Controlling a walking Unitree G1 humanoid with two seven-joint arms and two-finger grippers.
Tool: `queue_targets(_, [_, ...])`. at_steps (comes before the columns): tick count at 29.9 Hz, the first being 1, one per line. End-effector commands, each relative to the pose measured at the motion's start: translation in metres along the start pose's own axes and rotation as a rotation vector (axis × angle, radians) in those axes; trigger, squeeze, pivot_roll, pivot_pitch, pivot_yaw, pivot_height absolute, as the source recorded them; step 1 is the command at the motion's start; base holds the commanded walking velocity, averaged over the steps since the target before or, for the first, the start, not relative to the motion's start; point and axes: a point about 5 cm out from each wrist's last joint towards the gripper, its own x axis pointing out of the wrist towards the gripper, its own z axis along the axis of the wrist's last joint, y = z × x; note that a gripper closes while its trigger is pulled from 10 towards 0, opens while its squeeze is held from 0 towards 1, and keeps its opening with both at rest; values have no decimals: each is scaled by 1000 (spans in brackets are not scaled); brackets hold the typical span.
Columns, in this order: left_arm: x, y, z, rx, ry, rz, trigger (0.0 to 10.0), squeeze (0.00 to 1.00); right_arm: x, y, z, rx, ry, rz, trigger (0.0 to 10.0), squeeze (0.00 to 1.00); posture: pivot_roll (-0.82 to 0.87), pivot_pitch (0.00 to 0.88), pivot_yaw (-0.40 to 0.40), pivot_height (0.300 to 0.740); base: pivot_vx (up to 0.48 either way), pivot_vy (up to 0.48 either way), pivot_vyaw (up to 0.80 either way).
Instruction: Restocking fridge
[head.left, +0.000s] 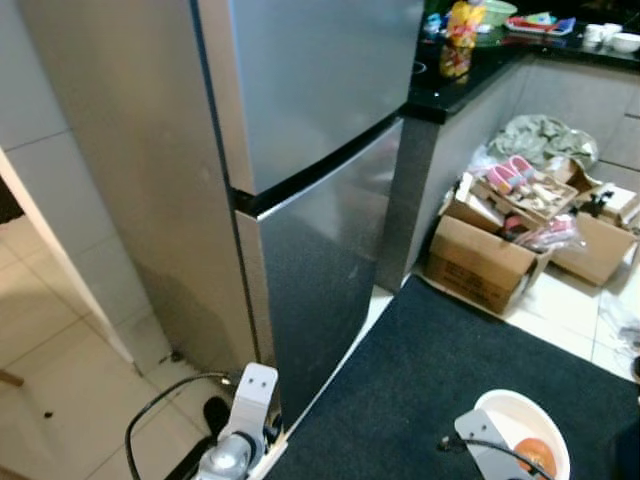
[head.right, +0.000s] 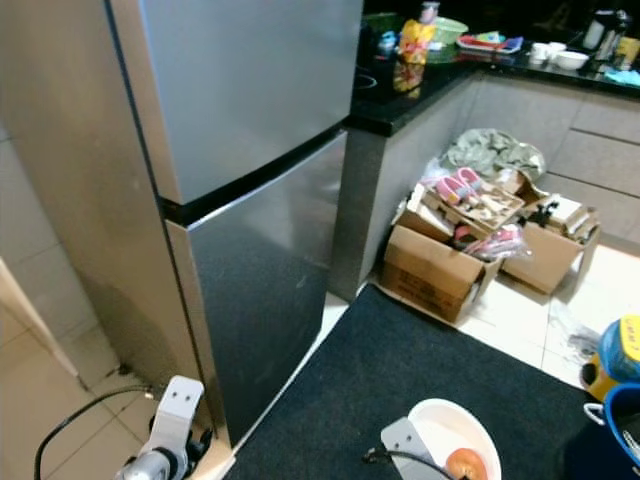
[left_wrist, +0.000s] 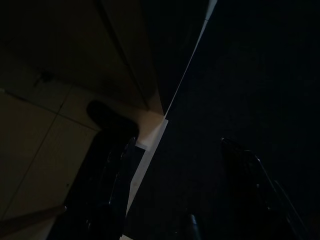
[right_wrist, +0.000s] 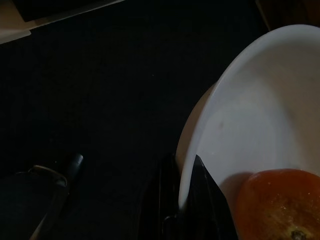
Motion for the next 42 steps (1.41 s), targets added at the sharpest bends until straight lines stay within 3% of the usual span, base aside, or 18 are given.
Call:
queue_targets(1, [1,-2,4,39,-19,-20,10000,0,0,-5,1,-8,-12,-20,10000,0,-68,0,-34,740,0,0,0])
queue_targets(9, [3,-5,12,-18,-47,-14,10000,0,-1,-6,-2,1,-6,-24,10000,0,-75,0,-28,740,0,0,0])
queue_targets(12, [3,-2,11,12,-34,14,10000,0,-1,-6,-2,4,-5,-25,10000,0,-76,0,-27,740,0,0,0])
queue_targets(17, [2,12,14,8,-60,123,10000,0,-1,-6,-1,11,-9,-23,10000,0,-73,0,-30,740,0,0,0])
queue_targets(23, [1,21,17,-15,-78,175,10000,0,0,-5,0,11,-11,-21,10000,0,-71,0,-31,740,0,0,0])
queue_targets(42, [2,22,26,-33,-128,185,10000,0,0,-4,0,11,-10,-20,10000,0,-70,0,-29,740,466,0,0])
